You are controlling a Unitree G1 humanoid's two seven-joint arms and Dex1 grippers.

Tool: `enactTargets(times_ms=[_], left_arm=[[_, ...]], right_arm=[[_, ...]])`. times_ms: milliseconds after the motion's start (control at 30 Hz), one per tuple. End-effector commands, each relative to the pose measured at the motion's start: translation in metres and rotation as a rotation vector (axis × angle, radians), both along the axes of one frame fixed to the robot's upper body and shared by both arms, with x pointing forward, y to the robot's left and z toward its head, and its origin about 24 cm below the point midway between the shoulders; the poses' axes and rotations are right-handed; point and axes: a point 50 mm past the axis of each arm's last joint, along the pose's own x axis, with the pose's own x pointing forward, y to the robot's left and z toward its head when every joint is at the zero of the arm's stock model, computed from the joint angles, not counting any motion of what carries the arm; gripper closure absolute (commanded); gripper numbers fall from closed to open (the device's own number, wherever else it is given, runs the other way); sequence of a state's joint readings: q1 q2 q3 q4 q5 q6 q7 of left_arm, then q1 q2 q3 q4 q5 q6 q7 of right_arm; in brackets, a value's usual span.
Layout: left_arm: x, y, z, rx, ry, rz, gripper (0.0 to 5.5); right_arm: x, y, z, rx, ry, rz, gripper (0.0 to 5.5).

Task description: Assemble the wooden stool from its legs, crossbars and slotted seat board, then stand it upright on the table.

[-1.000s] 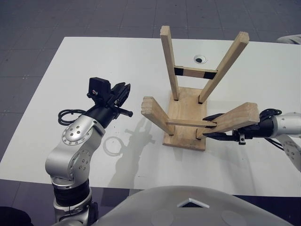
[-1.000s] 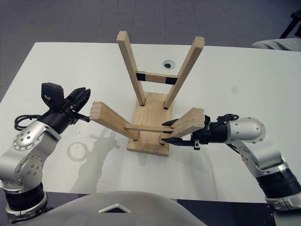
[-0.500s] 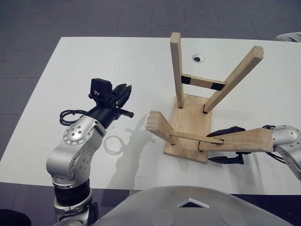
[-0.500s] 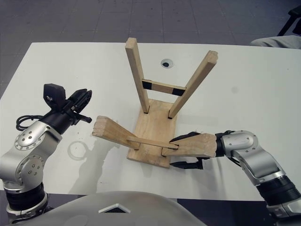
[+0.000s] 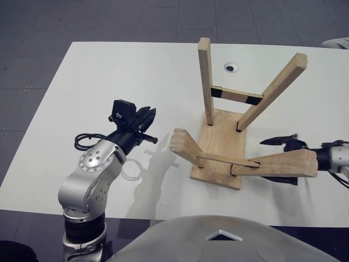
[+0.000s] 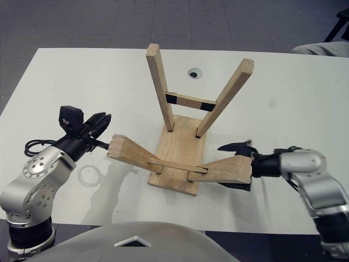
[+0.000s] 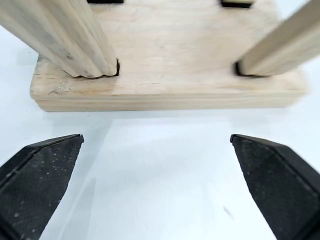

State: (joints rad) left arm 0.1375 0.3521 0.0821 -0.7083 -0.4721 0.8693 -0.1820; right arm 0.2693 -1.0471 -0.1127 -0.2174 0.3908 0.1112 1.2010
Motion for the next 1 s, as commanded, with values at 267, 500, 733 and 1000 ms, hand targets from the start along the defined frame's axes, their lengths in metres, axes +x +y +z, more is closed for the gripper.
enactTargets(times_ms=[267,500,733,1000], left_arm=[[0.005,0.002,-0.023,0.044,0.075,0.042,4.7],[0.011,0.003,-0.031,0.057,0.08,0.052,4.7],[0.014,0.004,-0.035,0.06,0.079,0.055,4.7],[0.016,0.004,-0.037,0.058,0.076,0.056,4.7]], right_arm=[[-0.026,-0.031,0.096,0.293,-0.32,-0.294,0.01],[-0.04,0.047,0.113,0.672,-0.245,-0.307,0.01],[-0.053,0.091,0.125,0.764,-0.268,-0.269,0.01],[-0.045,0.105,0.131,0.829,-0.306,-0.233,0.01]])
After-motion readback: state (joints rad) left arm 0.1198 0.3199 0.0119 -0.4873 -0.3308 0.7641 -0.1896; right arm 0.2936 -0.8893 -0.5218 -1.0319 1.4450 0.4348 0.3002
